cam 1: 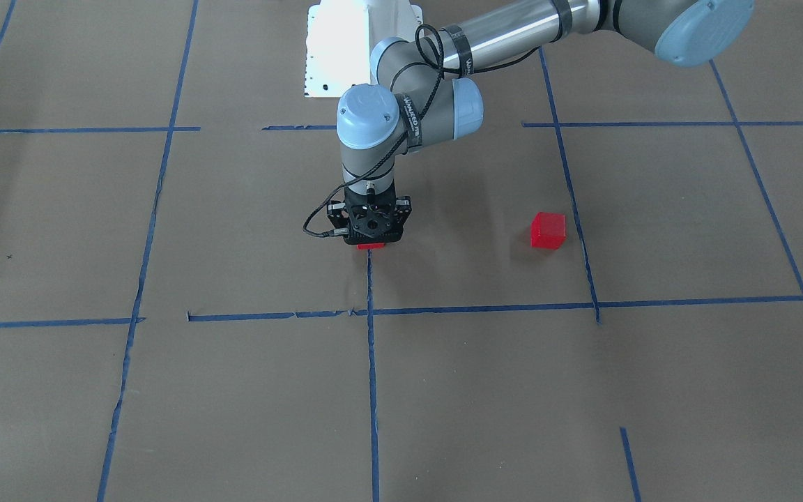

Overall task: Form red blocks into L shape at center
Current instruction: 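Lower the cube against the center cube's far side and release, then move the left gripper over to the remaining red cube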

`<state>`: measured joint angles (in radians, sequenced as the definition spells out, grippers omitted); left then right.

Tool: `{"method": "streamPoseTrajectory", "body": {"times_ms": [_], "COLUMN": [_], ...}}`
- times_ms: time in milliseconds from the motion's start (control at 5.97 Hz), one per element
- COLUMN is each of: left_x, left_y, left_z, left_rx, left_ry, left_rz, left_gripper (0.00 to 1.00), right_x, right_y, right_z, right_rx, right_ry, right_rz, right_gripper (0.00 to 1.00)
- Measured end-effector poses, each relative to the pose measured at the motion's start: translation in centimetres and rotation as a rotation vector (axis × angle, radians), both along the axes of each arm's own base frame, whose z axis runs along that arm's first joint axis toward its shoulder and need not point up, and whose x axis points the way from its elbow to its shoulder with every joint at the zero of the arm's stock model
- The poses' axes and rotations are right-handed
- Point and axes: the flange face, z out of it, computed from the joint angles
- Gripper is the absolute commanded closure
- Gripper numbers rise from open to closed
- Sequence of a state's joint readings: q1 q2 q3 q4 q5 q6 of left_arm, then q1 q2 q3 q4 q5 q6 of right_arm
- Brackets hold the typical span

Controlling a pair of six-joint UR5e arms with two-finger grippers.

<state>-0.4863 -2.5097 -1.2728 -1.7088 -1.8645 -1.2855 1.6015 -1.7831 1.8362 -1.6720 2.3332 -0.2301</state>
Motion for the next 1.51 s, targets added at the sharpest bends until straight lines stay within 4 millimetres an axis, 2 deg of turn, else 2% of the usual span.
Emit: {"method": "streamPoseTrajectory", "body": {"times_ms": [335, 670, 1005, 1340, 1508], "left_x": [0.0, 0.0, 0.0, -0.3, -1.4], "left_y": [0.0, 0.0, 0.0, -0.1, -0.6], "left_z": [0.0, 0.0, 0.0, -0.2, -1.0], "left_rx": [0.000, 0.001, 0.000, 0.001, -0.008], "left_ry": [0.001, 0.001, 0.001, 0.005, 0.019], "left_rz": [0.001, 0.001, 0.001, -0.001, 0.001], "left_gripper": [0.61, 0.40, 0.00, 0.00, 0.00], "right_x": [0.0, 0.0, 0.0, 0.0, 0.0], "right_y": [0.0, 0.0, 0.0, 0.0, 0.0], "right_z": [0.0, 0.0, 0.0, 0.0, 0.0], "right_rx": [-0.001, -0.003, -0.003, -0.004, -0.004], "right_ry": [0.000, 0.000, 0.000, -0.001, -0.001], "right_rz": [0.001, 0.002, 0.003, 0.003, 0.003], "right_gripper": [0.00, 0.00, 0.00, 0.00, 0.00]}}
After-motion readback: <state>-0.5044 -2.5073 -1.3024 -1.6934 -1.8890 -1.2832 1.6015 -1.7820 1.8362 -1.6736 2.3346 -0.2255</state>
